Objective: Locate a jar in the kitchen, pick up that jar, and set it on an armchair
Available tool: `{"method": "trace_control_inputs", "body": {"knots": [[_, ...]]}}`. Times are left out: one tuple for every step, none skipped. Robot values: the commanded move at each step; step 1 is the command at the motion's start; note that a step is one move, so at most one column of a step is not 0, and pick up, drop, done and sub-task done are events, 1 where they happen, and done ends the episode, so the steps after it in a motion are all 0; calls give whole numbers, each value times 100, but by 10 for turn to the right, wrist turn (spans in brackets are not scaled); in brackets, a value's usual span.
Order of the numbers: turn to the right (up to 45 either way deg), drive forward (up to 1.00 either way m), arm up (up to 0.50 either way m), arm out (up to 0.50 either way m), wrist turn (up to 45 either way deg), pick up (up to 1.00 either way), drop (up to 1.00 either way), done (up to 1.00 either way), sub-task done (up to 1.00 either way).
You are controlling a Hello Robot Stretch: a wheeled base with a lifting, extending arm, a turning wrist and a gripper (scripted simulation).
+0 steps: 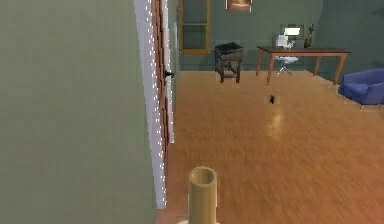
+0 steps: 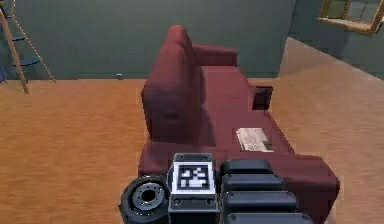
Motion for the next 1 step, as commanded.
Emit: {"method": "trace_control_inputs", "body": {"knots": [[0, 20, 0, 0, 0, 0, 0, 0, 0]]}}
